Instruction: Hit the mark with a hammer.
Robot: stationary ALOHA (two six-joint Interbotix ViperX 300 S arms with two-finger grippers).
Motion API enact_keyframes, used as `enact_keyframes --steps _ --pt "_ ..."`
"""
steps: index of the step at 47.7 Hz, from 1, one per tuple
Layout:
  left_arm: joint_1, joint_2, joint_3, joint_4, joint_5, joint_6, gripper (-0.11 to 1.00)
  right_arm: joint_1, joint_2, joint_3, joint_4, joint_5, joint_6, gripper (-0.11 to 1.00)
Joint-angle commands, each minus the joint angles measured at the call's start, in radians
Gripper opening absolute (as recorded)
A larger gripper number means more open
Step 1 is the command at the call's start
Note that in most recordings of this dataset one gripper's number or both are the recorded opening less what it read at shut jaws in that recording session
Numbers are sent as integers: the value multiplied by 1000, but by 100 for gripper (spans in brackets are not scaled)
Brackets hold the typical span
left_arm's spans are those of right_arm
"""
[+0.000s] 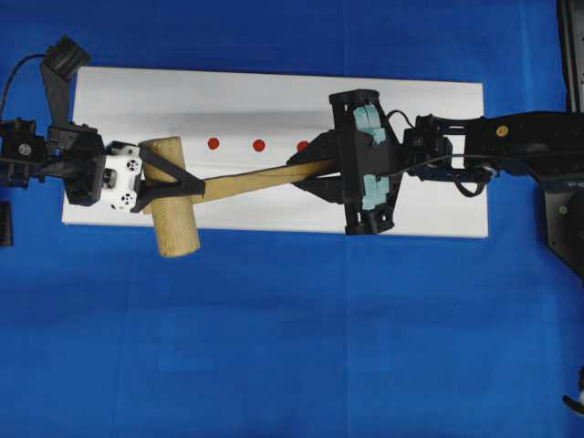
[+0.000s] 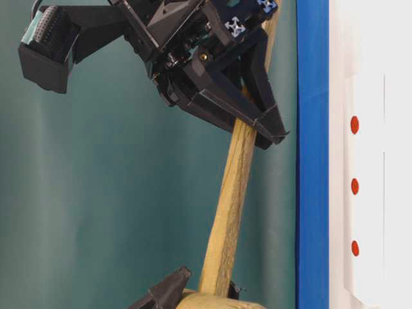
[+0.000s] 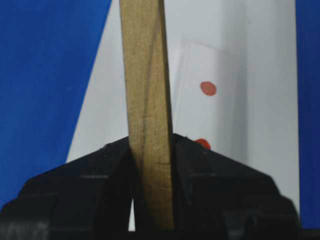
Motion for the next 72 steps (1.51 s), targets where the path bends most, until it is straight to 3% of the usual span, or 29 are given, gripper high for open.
enact_keyframes --steps 1,20,27,30,46,72 --pt "0 -14 -40 2 -14 -5 45 -8 -11 -28 5 -5 8 8" --pt "2 -14 -40 2 -6 0 46 -6 -11 -32 5 -5 11 8" --pt "3 -14 -40 2 8 -2 82 -5 -15 -34 5 -5 14 8" --pt "3 -14 -40 2 25 -2 90 -5 -18 -32 6 -5 17 8" --pt "2 -63 -21 2 87 8 87 -6 -46 -11 17 -5 28 8" --pt "-6 -371 117 5 336 31 86 -6 -153 80 31 -9 48 8"
